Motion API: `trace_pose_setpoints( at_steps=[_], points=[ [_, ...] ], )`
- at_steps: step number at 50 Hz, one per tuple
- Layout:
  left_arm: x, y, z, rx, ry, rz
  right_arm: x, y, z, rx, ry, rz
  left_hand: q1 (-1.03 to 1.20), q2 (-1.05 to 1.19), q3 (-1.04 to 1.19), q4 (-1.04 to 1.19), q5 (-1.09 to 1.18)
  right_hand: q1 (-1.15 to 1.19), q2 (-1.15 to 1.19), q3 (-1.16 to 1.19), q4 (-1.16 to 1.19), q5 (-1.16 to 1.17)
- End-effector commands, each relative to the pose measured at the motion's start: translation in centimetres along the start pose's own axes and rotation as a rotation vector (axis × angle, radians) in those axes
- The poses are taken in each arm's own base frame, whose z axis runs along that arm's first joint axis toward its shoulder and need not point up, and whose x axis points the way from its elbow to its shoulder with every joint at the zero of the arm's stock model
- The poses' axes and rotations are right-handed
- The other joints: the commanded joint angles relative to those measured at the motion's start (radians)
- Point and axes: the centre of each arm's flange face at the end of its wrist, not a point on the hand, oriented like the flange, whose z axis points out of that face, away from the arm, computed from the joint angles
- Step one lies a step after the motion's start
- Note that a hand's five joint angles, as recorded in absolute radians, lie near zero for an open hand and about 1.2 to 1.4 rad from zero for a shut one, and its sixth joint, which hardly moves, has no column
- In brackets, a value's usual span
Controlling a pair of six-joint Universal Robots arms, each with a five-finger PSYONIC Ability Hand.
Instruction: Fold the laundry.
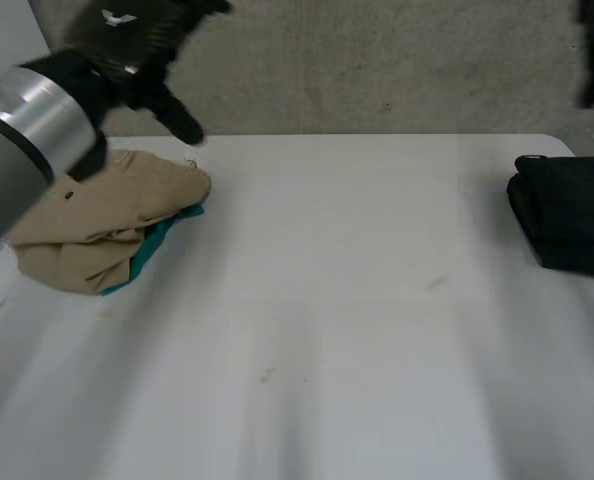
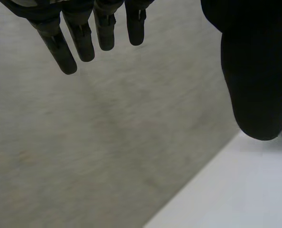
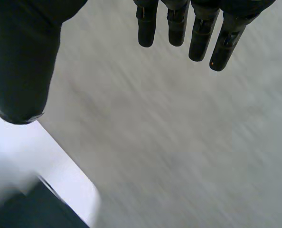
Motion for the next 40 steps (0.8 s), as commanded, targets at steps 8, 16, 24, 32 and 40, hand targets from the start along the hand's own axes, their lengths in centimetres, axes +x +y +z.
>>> trace_pose_setpoints(
  at_steps=[8,16,24,32,40],
  points=[
    [-12.3,15.7,4.0,-0.243,-0.144,0.219,-16.0,-2.4,-15.2,0.158,-0.578,0.078,-0.015,-0.026,-0.035,-0.027,-0.045,-0.029,-0.044,-0.04,-0.06,-0.067],
    [-13.5,23.5,4.5,-0.366,-0.107,0.377,-18.8,1.7,-19.6,0.082,-0.688,-0.035,-0.015,-0.026,-0.035,-0.027,-0.045,-0.029,-0.044,-0.04,-0.06,-0.067],
    [-12.6,24.8,4.7,-0.382,-0.084,0.39,-19.0,3.5,-20.3,0.055,-0.687,-0.046,0.859,0.847,0.838,0.847,0.828,-0.029,-0.044,-0.04,-0.06,-0.067],
    [-5.2,18.8,5.5,-0.285,0.001,0.391,-16.1,3.5,-18.0,0.043,-0.584,-0.031,1.207,1.195,1.187,1.195,1.177,-0.029,-0.044,-0.04,-0.06,-0.067],
    [7.7,11.3,0.5,-0.184,0.244,0.13,-10.7,3.0,-13.7,0.03,-0.355,-0.007,1.207,1.195,1.187,1.195,1.177,-0.029,-0.044,-0.04,-0.06,-0.067]
  ],
)
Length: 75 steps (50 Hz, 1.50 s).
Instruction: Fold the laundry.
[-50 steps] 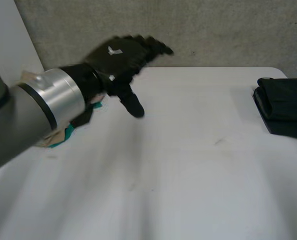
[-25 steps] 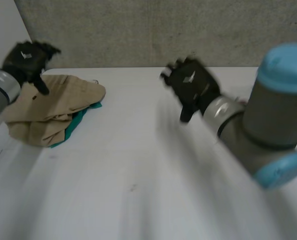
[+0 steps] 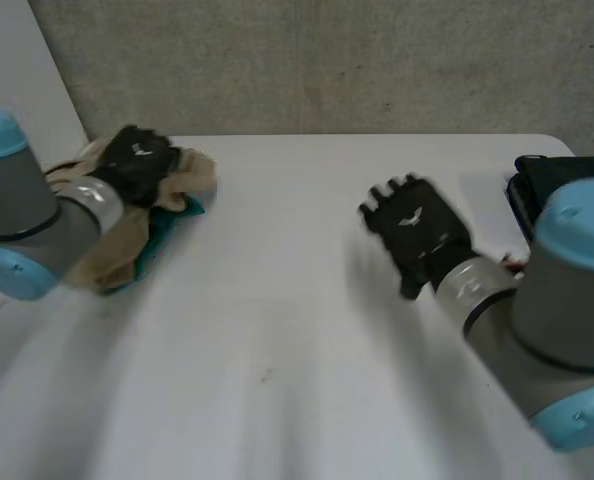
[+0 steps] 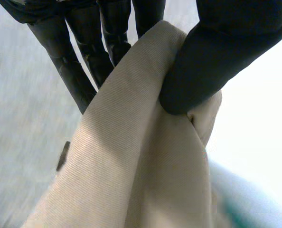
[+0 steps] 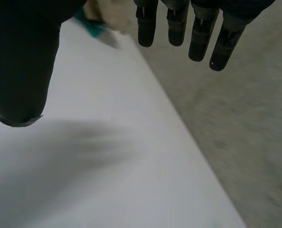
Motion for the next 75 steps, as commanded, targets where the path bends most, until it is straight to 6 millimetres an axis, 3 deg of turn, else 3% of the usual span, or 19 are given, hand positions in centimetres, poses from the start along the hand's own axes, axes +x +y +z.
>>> trace_pose_setpoints(
  at_steps=[1,2,6,7,10,12,17,23,27,31,33,41,47,54,65,68,70,74,75],
  points=[
    [9.9,-8.5,-6.7,0.12,0.258,-0.214,6.6,-0.2,0.9,-0.021,0.231,0.018,0.264,0.222,0.228,0.203,0.248,-0.029,-0.044,-0.04,-0.06,-0.067],
    [12.8,-9.2,-8.5,0.117,0.342,-0.265,7.1,-0.3,1.0,-0.024,0.253,0.018,0.264,0.222,0.228,0.203,0.248,-0.029,-0.044,-0.04,-0.06,-0.067],
    [18.3,-10.0,-12.1,0.104,0.515,-0.322,9.2,-0.2,1.3,-0.035,0.331,0.02,0.264,0.222,0.228,0.203,0.248,-0.029,-0.044,-0.04,-0.06,-0.067],
    [19.1,-10.1,-12.7,0.102,0.539,-0.32,9.5,-0.2,1.3,-0.036,0.34,0.018,0.157,0.114,0.121,0.096,0.14,-0.029,-0.044,-0.04,-0.06,-0.067],
    [21.3,-9.6,-13.8,0.081,0.593,-0.298,10.0,-0.3,1.4,-0.035,0.351,0.016,-0.885,-0.928,-0.921,-0.946,-0.902,-0.029,-0.044,-0.04,-0.06,-0.067],
    [21.5,-9.7,-13.9,0.085,0.596,-0.283,10.0,-0.4,1.4,-0.033,0.348,0.015,-0.953,-0.996,-0.99,-1.014,-0.97,-0.029,-0.044,-0.04,-0.06,-0.067],
    [19.1,-10.1,-12.7,0.091,0.494,-0.276,9.5,-0.1,1.4,-0.037,0.321,0.014,-0.954,-0.996,-0.99,-1.015,-0.97,-0.029,-0.044,-0.04,-0.06,-0.067],
    [12.4,-10.5,-11.7,0.064,0.214,-0.299,8.3,0.0,1.2,-0.038,0.234,0.018,-0.945,-0.988,-0.981,-1.006,-0.962,-0.029,-0.044,-0.04,-0.06,-0.067],
    [9.7,-9.5,-12.4,0.01,0.073,-0.294,6.5,-0.2,0.5,-0.06,0.11,0.028,-0.933,-0.976,-0.969,-0.994,-0.95,-0.029,-0.044,-0.04,-0.06,-0.067],
    [6.8,-7.8,-13.2,-0.06,-0.079,-0.296,2.7,-1.6,-0.9,-0.054,-0.108,0.048,-0.93,-0.973,-0.966,-0.991,-0.947,-0.029,-0.044,-0.04,-0.06,-0.067],
    [5.6,-6.4,-13.5,-0.116,-0.143,-0.298,2.0,-1.9,-1.1,-0.048,-0.148,0.059,-0.918,-0.961,-0.955,-0.979,-0.935,-0.029,-0.044,-0.04,-0.06,-0.067],
    [4.0,-1.5,-15.1,-0.343,-0.2,-0.313,-1.1,-2.5,1.9,-0.041,-0.253,0.156,-0.877,-0.92,-0.913,-0.938,-0.894,-0.029,-0.044,-0.04,-0.06,-0.067],
    [2.7,1.6,-16.2,-0.497,-0.227,-0.316,-2.9,-1.2,5.0,-0.119,-0.315,0.238,-0.842,-0.885,-0.878,-0.903,-0.859,-0.016,-0.031,-0.027,-0.047,-0.053],
    [3.6,2.9,-16.7,-0.546,-0.157,-0.319,-5.4,0.1,7.0,-0.183,-0.374,0.27,-0.842,-0.885,-0.878,-0.903,-0.859,0.139,0.124,0.128,0.108,0.102],
    [5.3,5.3,-14.9,-0.53,-0.052,-0.363,-5.9,2.2,8.7,-0.251,-0.293,0.241,-0.728,-0.77,-0.764,-0.789,-0.744,0.427,0.411,0.416,0.396,0.389],
    [5.2,5.4,-14.4,-0.515,-0.056,-0.36,-6.0,2.5,8.7,-0.261,-0.288,0.24,-0.432,-0.475,-0.468,-0.493,-0.449,0.706,0.69,0.694,0.674,0.668],
    [5.0,5.2,-13.9,-0.49,-0.065,-0.355,-5.9,2.4,8.7,-0.257,-0.285,0.24,-0.139,-0.182,-0.176,-0.2,-0.156,1.128,1.112,1.116,1.096,1.09],
    [4.9,4.5,-13.2,-0.441,-0.07,-0.337,-5.1,1.6,9.0,-0.216,-0.252,0.236,0.264,0.221,0.227,0.203,0.247,1.193,1.177,1.182,1.161,1.155],
    [4.9,4.3,-13.1,-0.432,-0.071,-0.334,-4.9,1.3,9.1,-0.202,-0.24,0.233,0.264,0.222,0.228,0.203,0.248,1.193,1.177,1.182,1.161,1.155]
  ],
)
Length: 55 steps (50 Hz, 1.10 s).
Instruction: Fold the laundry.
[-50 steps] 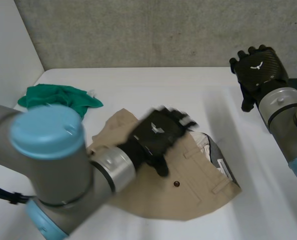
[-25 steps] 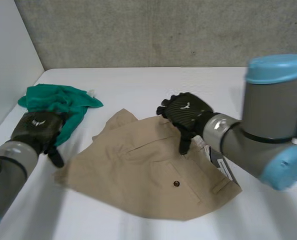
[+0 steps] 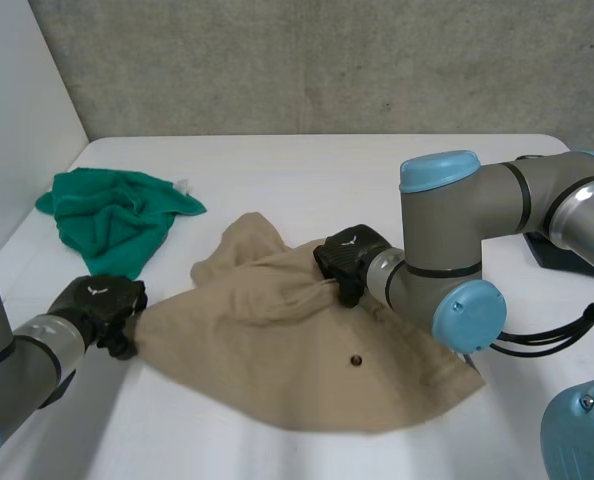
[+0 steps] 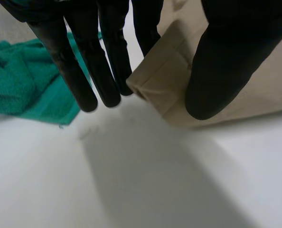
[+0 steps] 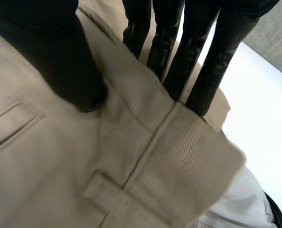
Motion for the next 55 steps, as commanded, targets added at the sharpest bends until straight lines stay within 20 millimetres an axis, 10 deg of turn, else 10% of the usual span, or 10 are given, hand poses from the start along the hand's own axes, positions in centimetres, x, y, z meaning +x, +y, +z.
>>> trace_pose_setpoints(
  at_steps=[1,6,13,18,23,32,41,47,55],
  points=[
    [0.2,-1.8,0.6,0.093,-0.008,0.026,1.1,-1.7,-0.3,0.077,0.052,-0.011,0.54,0.586,0.59,0.587,0.59,0.55,0.264,0.285,0.274,0.315],
    [0.2,-5.4,1.3,0.252,-0.032,0.072,2.7,-5.9,-1.8,0.241,0.14,-0.09,0.54,0.586,0.59,0.587,0.59,0.55,0.264,0.285,0.274,0.315],
    [-0.8,-17.0,1.6,0.694,-0.166,0.121,7.1,-14.6,-4.3,0.569,0.437,-0.25,0.54,0.586,0.59,0.587,0.59,0.55,0.264,0.285,0.274,0.315],
    [-3.0,-26.7,-1.4,1.082,-0.374,0.11,10.4,-21.3,-7.6,0.896,0.705,-0.301,0.54,0.586,0.59,0.587,0.59,0.55,0.264,0.285,0.274,0.315],
    [-3.4,-30.3,-4.0,1.314,-0.469,0.075,13.6,-24.5,-11.0,1.094,0.883,-0.322,0.54,0.586,0.59,0.587,0.59,0.55,0.264,0.285,0.274,0.315],
    [-1.7,-27.0,-1.7,1.24,-0.423,0.083,13.1,-22.6,-9.6,0.981,0.795,-0.329,0.54,0.586,0.59,0.587,0.59,0.55,0.264,0.285,0.274,0.315],
    [3.3,-17.2,1.6,0.931,-0.241,0.139,10.2,-13.4,-4.0,0.572,0.539,-0.304,0.54,0.586,0.59,0.587,0.59,0.55,0.264,0.285,0.274,0.315],
    [6.2,-15.3,-0.8,0.921,-0.117,0.184,8.6,-9.6,-3.3,0.385,0.378,-0.125,0.54,0.586,0.59,0.587,0.59,-0.519,-0.805,-0.784,-0.795,-0.754],
    [6.4,-15.6,-6.7,0.996,-0.076,0.2,7.8,-9.0,-4.0,0.348,0.152,0.093,0.54,0.586,0.59,0.587,0.59,-0.671,-0.957,-0.936,-0.947,-0.907]
  ],
)
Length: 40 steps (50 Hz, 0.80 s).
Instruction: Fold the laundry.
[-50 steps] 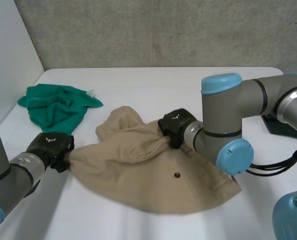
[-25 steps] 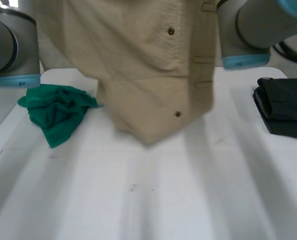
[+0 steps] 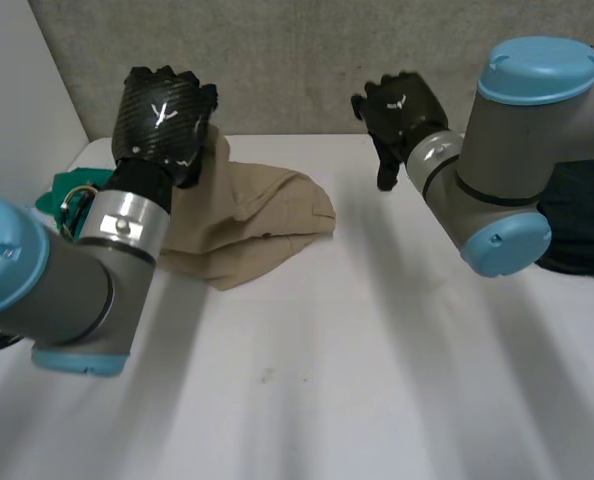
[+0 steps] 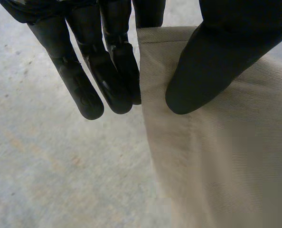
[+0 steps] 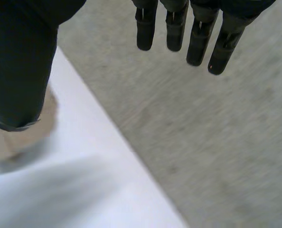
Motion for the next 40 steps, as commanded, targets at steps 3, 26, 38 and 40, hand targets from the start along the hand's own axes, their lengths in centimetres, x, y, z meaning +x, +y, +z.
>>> trace_pose_setpoints(
  at_steps=[3,26,38,40],
  points=[
    [-1.1,-5.5,-3.3,0.089,0.03,-0.009,-0.6,0.4,-0.9,-0.064,-0.218,0.261,0.27,0.199,0.203,0.194,0.258,-0.062,-0.092,-0.08,-0.089,-0.092],
    [-2.2,-8.1,-4.7,0.094,0.033,-0.012,-4.5,8.2,0.9,-0.26,-0.262,0.512,0.27,0.199,0.203,0.194,0.258,-0.011,-0.041,-0.029,-0.038,-0.041],
    [-2.5,-8.8,-4.7,0.108,0.026,-0.015,-2.1,8.2,-0.7,-0.289,-0.197,0.582,0.27,0.199,0.203,0.194,0.258,0.001,-0.029,-0.017,-0.026,-0.029],
    [-2.5,-8.9,-4.8,0.108,0.027,-0.016,-2.8,8.8,-0.5,-0.285,-0.214,0.595,0.27,0.199,0.203,0.194,0.258,0.001,-0.029,-0.017,-0.026,-0.029]
  ],
)
